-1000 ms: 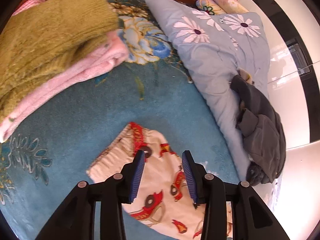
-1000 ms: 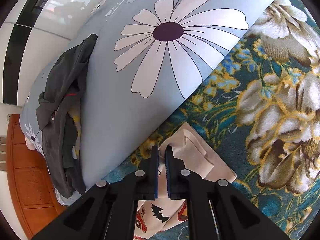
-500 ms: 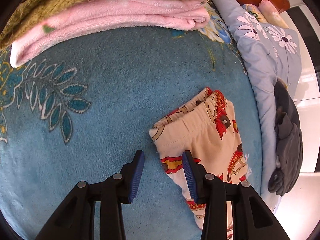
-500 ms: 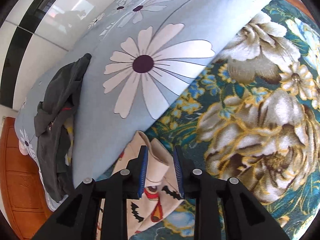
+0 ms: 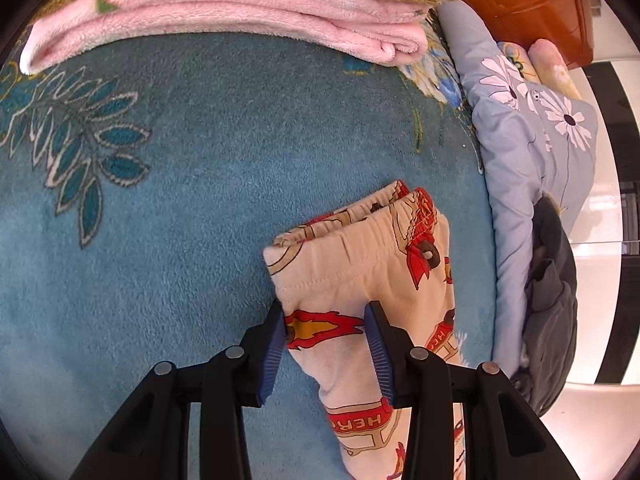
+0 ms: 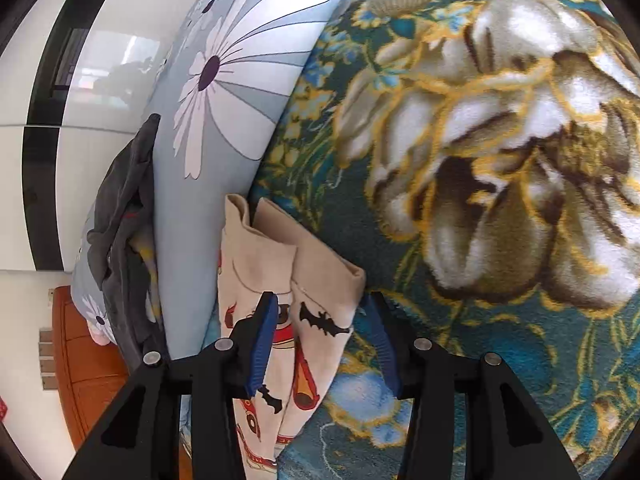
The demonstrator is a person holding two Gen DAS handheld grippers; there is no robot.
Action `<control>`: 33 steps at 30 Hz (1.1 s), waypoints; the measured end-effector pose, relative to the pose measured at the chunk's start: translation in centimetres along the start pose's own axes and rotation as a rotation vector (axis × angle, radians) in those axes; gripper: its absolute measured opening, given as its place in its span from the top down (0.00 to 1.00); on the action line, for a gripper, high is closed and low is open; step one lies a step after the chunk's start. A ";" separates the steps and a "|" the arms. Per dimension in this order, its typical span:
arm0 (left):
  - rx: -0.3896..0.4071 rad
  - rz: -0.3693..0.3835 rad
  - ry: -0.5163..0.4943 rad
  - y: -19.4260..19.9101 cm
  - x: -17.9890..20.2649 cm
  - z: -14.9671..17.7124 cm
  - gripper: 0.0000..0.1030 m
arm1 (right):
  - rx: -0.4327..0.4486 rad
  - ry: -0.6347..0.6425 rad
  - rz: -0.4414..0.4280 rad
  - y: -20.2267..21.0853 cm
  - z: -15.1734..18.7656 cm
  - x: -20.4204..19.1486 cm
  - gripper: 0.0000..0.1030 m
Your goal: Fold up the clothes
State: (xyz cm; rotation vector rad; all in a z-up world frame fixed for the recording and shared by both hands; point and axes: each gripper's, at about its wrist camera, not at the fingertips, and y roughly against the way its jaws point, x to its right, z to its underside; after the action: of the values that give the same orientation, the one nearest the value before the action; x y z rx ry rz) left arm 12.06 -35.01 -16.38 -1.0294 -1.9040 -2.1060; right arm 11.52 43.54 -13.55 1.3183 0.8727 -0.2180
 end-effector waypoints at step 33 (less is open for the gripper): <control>0.119 0.064 -0.284 10.0 4.6 -0.4 0.90 | 0.068 0.382 -0.018 4.0 3.9 -12.0 0.85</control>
State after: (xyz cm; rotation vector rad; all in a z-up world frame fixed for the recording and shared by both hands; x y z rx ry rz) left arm 13.54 -35.80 -5.46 -1.4047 -2.0578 -1.8692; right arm 7.50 37.24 -2.59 1.4411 1.2078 -0.0077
